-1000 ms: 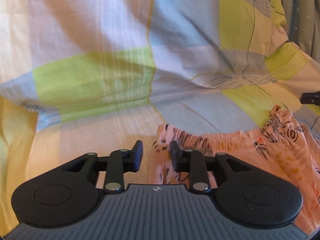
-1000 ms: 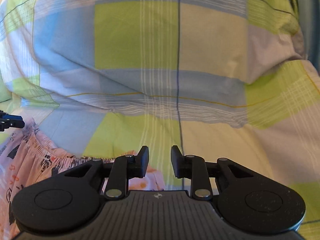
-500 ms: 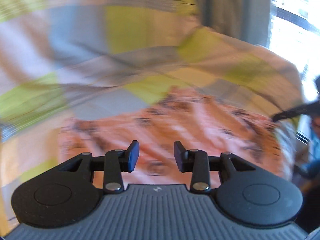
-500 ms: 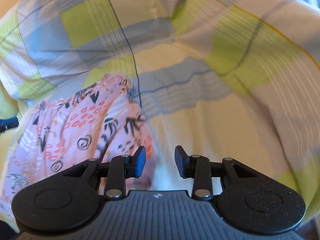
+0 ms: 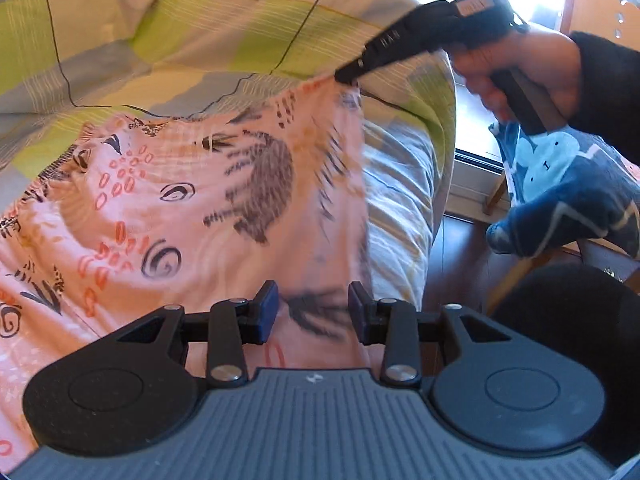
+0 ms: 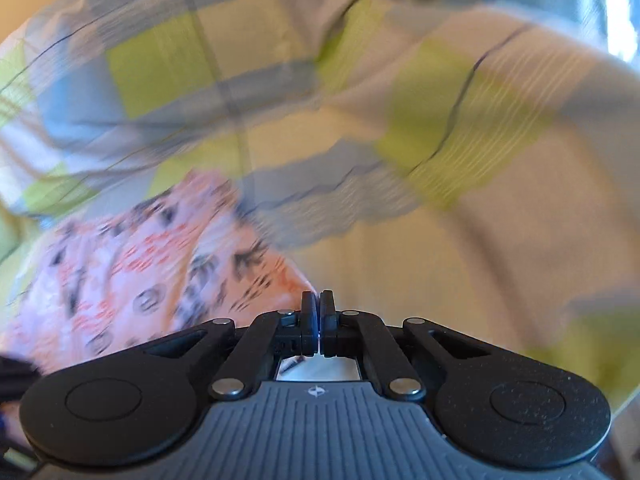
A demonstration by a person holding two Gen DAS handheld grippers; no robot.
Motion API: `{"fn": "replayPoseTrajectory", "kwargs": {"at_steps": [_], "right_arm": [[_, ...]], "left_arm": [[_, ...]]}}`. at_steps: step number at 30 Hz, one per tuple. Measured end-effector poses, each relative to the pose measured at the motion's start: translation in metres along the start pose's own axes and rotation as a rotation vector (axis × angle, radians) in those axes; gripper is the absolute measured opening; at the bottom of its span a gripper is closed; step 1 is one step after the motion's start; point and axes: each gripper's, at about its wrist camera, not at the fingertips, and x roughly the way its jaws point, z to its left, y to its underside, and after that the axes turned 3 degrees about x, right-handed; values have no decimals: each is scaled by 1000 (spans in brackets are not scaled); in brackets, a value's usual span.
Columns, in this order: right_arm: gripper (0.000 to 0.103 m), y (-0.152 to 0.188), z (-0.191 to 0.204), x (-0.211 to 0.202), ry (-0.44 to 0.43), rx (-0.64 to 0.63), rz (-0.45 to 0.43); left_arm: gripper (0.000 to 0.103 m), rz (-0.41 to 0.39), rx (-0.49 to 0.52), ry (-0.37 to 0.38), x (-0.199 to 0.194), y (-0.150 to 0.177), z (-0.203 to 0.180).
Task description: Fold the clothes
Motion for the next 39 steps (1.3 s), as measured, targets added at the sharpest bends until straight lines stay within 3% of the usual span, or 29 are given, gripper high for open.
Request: {"fn": "replayPoseTrajectory", "kwargs": {"at_steps": [2, 6, 8, 11, 14, 17, 19, 21, 24, 27, 30, 33, 39], "right_arm": [[1, -6, -6, 0, 58, -29, -30], [3, 1, -1, 14, 123, -86, 26], [21, 9, 3, 10, 164, -98, 12], [30, 19, 12, -8, 163, -83, -30], [30, 28, 33, -27, 82, -91, -36], [30, 39, 72, -42, -53, -225, -10], [30, 57, 108, -54, -150, -407, 13], [29, 82, 146, -63, -193, -615, 47], [29, 128, 190, -63, -167, -919, 75], [29, 163, 208, -53, -103, -1089, 79], [28, 176, 212, -46, -90, -1119, 71], [0, 185, 213, -41, -55, -1149, 60], [1, 204, 232, -59, -55, -1220, 70]], "left_arm": [[33, 3, -10, 0, 0, 2, 0], [37, 9, -33, -40, -15, 9, 12], [39, 11, -51, -61, -27, 14, 21], [39, 28, -48, -109, -46, 24, 29], [39, 38, -34, -151, -63, 34, 32], [40, 42, -22, -191, -78, 42, 35], [41, 37, -27, -213, -88, 46, 38], [43, 31, -26, -242, -97, 49, 39], [43, 29, -38, -283, -110, 57, 43], [44, 28, -59, -309, -126, 65, 47], [46, 29, -76, -335, -142, 75, 51], [47, 32, -95, -372, -157, 86, 55], [48, 42, -144, -404, -181, 107, 63]]}}
